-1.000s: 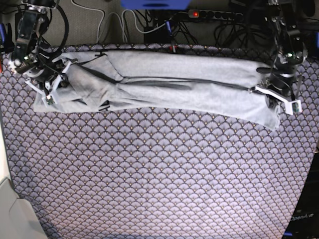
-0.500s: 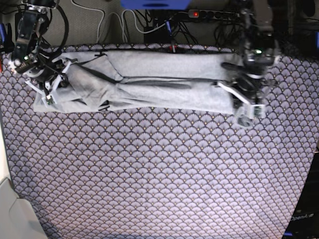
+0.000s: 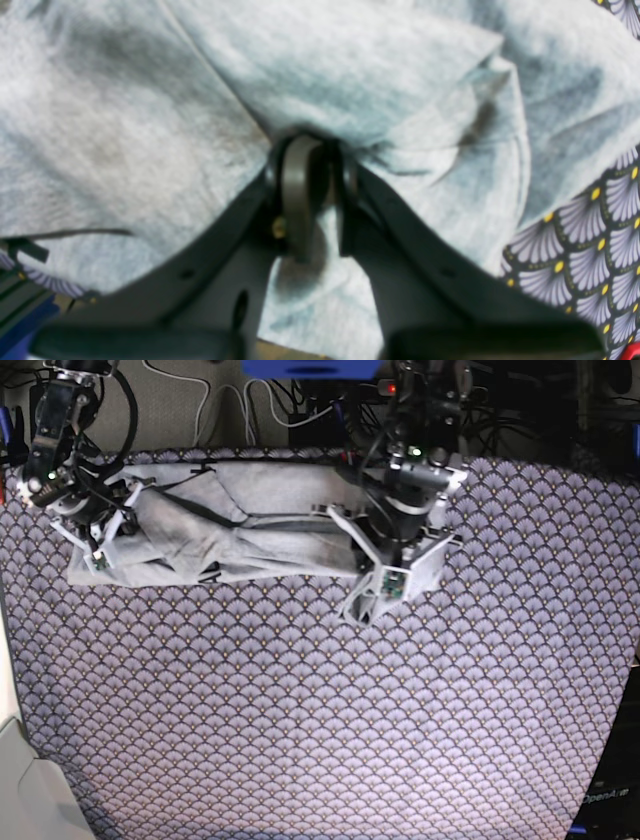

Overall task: Fold the T-shirt properly
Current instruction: 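Carry the band's end with the left gripper toward the right gripper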

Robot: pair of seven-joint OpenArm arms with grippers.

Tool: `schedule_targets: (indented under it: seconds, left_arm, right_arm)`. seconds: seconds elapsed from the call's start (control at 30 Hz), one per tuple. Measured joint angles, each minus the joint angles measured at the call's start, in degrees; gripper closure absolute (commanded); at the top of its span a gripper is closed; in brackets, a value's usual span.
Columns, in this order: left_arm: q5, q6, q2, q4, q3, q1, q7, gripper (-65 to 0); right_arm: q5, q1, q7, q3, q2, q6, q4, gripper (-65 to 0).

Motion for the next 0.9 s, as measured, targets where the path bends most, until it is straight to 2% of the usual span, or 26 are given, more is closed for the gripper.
schedule_targets:
  seconds: [0.17,0.57,0.9]
  left_arm:
    - [-0.02,-0.2,0.74,-0.11,5.09,-0.11,0.09,-0.4]
    - [-0.44,-0.17,1.11,-6.25,5.68,-2.69,0.37,-0.4]
    - [-0.44,-0.17,1.11,-6.64,10.16,-3.48,-0.02,-0.4]
  right_arm:
    - [-0.02,0.0,-0.02,0.0,0.0,0.0,0.0,-6.9]
    - [0.24,-0.04,0.09,-0.11,0.57,0.02,-0.11,-6.9]
    - [0.57,-0.15,0.02,-0.15,0.76,0.02,-0.11,-6.9]
